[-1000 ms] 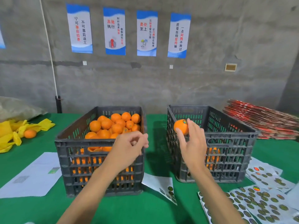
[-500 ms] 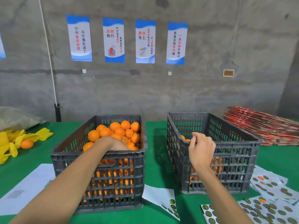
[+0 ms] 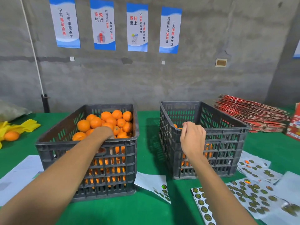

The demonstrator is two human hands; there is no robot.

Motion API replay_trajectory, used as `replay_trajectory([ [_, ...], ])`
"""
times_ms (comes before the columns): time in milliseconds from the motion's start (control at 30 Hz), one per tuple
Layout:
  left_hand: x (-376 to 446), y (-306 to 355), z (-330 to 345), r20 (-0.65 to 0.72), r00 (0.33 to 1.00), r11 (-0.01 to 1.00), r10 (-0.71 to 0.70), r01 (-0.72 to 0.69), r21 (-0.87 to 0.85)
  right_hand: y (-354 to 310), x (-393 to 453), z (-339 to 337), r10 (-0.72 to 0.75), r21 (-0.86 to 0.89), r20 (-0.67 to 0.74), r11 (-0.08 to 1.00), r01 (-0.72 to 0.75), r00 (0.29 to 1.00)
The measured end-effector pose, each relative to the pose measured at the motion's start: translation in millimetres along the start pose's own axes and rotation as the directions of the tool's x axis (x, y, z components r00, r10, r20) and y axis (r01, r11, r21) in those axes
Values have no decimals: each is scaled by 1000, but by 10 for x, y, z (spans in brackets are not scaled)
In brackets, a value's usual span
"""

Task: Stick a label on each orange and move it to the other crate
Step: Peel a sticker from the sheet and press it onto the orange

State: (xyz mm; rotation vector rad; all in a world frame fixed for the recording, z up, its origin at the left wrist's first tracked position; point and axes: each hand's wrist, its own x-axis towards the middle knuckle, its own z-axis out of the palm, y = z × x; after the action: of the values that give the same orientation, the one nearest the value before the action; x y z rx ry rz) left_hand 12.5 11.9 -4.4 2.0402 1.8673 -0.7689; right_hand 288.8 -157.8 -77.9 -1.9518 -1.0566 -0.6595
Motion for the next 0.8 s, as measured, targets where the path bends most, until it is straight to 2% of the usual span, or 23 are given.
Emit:
replay_trajectory([
  [100,15,-17,3,-115,990,996,80,-76,40,42,-65,-23,-67,-77,53,994,71,996],
  [200,43,-46,54,-233,966,992,116,-103,66,54,-152,-32,-118,-49,64,991,121,991],
  [300,43,-72,63,-268,947,984,177,-178,20,55,-195,-81,-162,-33,77,986,165,984],
  [367,-26,-62,85,-368,904,963,216,-261,-75,52,-241,-113,-174,-54,114,982,181,978],
  [400,-63,-59,95,-451,863,944,229,-310,-115,47,-285,-117,-187,-52,121,980,194,975],
  [467,-160,-32,96,-656,726,893,206,-413,-177,32,-423,-130,-234,28,74,972,233,969],
  [533,-308,55,145,-851,510,814,127,-544,-204,36,-628,-113,-329,143,24,936,322,944],
  [567,-400,108,186,-912,408,756,53,-613,-230,42,-755,-86,-381,189,55,912,365,923],
  [633,-599,246,323,-967,243,565,-79,-788,-244,46,-1061,-14,-433,290,266,888,357,861],
  [700,-809,415,539,-984,133,387,-121,-906,-170,68,-1345,83,-396,356,486,904,237,779],
  [733,-882,510,683,-988,101,318,-115,-939,-133,95,-1458,132,-367,367,549,913,178,751],
  [800,-946,701,1052,-992,106,182,-67,-976,-116,147,-1655,200,-336,362,614,924,124,714],
])
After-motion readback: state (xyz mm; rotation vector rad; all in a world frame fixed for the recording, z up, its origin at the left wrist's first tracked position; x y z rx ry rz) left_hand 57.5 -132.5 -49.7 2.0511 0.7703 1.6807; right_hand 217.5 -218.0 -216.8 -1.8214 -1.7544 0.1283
